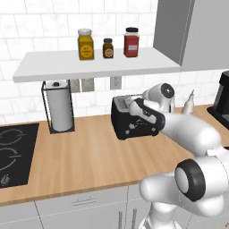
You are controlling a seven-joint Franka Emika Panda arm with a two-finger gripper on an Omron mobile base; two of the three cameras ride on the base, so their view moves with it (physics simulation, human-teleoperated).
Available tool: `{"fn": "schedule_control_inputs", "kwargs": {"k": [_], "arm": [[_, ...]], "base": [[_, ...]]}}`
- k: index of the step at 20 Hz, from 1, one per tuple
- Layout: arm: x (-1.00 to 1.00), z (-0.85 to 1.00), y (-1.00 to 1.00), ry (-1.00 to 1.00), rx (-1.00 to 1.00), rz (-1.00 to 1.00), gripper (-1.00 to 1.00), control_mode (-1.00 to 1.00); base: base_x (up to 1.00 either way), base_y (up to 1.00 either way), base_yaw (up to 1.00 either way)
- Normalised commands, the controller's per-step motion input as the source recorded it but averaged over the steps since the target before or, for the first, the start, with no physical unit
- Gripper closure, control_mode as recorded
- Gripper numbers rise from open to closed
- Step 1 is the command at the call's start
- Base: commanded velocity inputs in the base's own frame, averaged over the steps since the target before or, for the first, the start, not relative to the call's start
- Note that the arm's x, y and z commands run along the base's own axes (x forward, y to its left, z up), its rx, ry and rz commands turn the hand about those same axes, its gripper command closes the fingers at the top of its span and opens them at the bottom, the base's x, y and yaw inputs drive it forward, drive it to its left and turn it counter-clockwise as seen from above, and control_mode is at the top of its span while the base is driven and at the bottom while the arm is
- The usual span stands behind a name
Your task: Start the toaster. Once the lever pops up, take the bread to the plate on the dining counter.
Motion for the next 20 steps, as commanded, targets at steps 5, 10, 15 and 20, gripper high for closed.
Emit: {"fn": "schedule_control_inputs", "kwargs": {"k": [5,10,15,20], "arm": [[0.15,0.0,-0.12,0.0,0.01,0.0,-1.0,-1.0],[0.19,0.0,0.0,0.0,0.0,0.0,-1.0,-1.0],[0.11,0.0,0.04,0.0,0.0,-0.05,-1.0,-1.0],[0.0,0.0,0.15,0.0,0.0,-0.09,-1.0,-1.0]], "base": [[0.0,0.0,0.0],[0.0,0.0,0.0],[0.0,0.0,0.0],[0.0,0.0,0.0]]}}
